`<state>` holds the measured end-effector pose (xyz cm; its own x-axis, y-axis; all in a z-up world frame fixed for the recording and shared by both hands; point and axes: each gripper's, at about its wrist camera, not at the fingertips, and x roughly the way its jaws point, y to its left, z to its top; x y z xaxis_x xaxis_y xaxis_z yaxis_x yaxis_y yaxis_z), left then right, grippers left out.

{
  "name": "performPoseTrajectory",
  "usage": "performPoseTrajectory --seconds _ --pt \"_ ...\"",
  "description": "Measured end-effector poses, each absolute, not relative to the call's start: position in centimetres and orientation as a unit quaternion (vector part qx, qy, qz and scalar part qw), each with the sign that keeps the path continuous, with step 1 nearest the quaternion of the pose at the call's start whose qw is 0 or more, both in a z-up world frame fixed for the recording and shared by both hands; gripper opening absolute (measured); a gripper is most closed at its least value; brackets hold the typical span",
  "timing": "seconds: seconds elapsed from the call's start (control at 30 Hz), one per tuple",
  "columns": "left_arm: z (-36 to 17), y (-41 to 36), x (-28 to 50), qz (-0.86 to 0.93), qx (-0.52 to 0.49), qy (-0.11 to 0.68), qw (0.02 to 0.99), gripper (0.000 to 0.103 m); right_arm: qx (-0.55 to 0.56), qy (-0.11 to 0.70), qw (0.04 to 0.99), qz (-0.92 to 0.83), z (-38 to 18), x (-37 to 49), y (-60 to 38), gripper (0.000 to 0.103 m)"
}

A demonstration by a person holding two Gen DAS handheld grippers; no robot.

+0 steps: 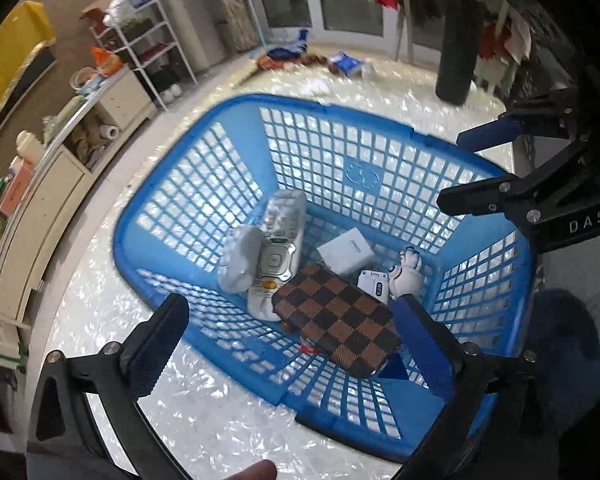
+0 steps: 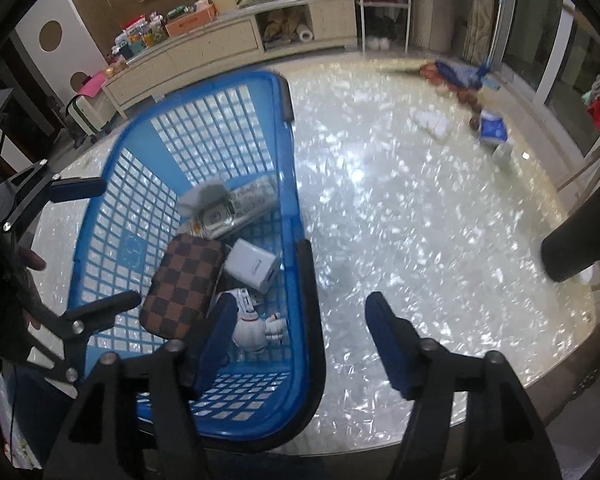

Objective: Organize rigid objects
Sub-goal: 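Lower the basket onto the table with the right tool and release it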

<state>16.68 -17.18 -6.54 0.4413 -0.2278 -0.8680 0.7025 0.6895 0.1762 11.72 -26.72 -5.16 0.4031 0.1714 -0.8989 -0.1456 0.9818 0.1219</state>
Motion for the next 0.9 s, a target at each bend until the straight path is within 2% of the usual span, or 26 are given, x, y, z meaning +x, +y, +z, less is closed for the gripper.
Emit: performPoseTrajectory --seconds 0.07,0.17,0.3,0.63,0.9 --pt "-5.8 -16.4 16.3 -0.271 0.263 0.429 0.821 0.103 0.017 0.528 0.845 0.087 -4.3 11.5 -26.7 0.070" --pt "-4.9 -14.6 15.8 -0.244 0.237 0.420 0.842 0.103 0.021 0.513 0.854 0.088 -3.2 11.0 -26.2 0.079" --pt "-3.3 -11.5 14.7 -0.200 0.192 0.403 0.872 0.103 0.010 0.491 0.866 0.092 -2.1 10.3 -24.4 0.082" --pt "0.4 -2.1 10.2 -0.056 0.065 0.370 0.925 0.103 -0.015 0.423 0.895 0.138 0.5 8.2 -18.9 0.083" --pt "2.7 2.2 4.2 0.030 0.036 0.318 0.947 0.103 -0.040 0.366 0.914 0.168 2.8 5.2 -14.9 0.083"
